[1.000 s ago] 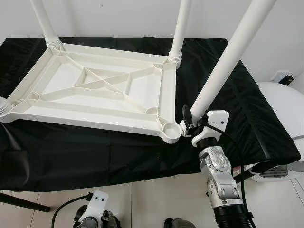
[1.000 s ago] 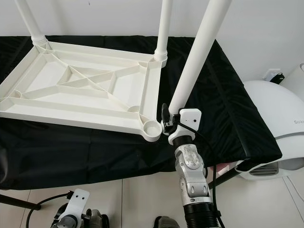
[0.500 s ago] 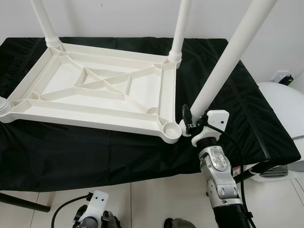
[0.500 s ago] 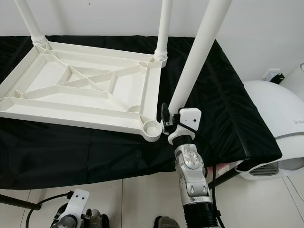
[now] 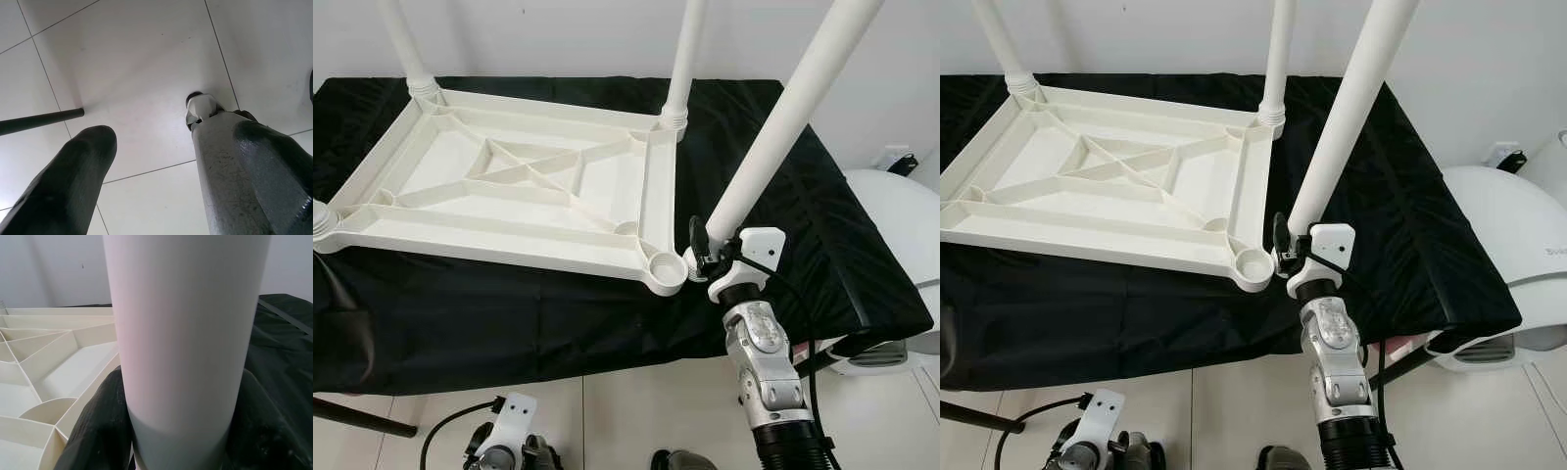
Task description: Building children table
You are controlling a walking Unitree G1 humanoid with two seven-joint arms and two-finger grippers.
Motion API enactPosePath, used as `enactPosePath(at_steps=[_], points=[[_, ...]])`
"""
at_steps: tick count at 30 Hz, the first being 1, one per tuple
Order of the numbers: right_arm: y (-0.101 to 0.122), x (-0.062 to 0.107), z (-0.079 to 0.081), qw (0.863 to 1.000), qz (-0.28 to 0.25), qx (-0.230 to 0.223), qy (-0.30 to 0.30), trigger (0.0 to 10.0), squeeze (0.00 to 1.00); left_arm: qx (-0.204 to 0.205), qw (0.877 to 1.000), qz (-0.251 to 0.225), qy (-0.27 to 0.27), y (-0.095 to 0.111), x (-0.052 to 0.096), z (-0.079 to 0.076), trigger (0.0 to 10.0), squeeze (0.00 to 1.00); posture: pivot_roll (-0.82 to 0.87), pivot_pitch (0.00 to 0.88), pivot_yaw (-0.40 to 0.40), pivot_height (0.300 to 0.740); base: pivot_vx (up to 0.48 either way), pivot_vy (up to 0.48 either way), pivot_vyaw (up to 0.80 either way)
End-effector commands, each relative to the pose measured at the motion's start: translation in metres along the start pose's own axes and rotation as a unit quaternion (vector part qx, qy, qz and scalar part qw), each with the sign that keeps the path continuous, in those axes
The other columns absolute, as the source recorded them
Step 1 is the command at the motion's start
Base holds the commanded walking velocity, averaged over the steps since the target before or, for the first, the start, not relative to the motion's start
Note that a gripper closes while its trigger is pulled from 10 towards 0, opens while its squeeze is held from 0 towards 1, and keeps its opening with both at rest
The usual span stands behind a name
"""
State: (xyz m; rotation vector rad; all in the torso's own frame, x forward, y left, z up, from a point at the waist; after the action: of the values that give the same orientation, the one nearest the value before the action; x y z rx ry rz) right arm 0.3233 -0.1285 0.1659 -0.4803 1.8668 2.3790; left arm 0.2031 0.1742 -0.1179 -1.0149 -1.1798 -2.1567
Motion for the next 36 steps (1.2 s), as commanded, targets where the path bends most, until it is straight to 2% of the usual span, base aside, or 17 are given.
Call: enactPosePath(at_steps=[1,8,36], points=[[0.0016,0.0005,-0.0009,1.000,-0.006,0.002,-0.002,10.0,0.00,-0.008,0.999,0.028,-0.045,-0.0196,0.0044,-0.0133,10.0,0.00,0.04,0.097,0.016,0.740,0.000,0.000,0.00],[0.0011,0.0006,-0.0011,1.000,-0.005,0.002,-0.002,10.0,0.00,-0.004,0.998,0.035,-0.044,-0.0250,0.0057,-0.0143,10.0,0.00,0.04,0.097,0.013,0.740,0.000,0.000,0.00],[0.0024,-0.0032,-0.0007,1.000,-0.010,0.001,-0.003,10.0,0.00,-0.001,0.999,0.034,-0.039,-0.0232,0.0046,-0.0092,10.0,0.00,0.06,0.098,0.017,0.740,0.000,0.000,0.00]])
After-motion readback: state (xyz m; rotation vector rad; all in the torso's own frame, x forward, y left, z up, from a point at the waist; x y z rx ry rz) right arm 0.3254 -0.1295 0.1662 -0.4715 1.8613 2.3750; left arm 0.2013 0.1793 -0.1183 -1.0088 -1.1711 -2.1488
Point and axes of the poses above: a point about 5 cm out from each wrist's last joint towards the gripper, its own x axis pointing back from the gripper into the wrist, its own y axis along the axis of the wrist's last joint, z = x × y, the point moved 4 cm from there along -x, pointing out of the wrist towards the gripper, and after that the axes turned 11 degrees about -x, right-handed, at the moved point
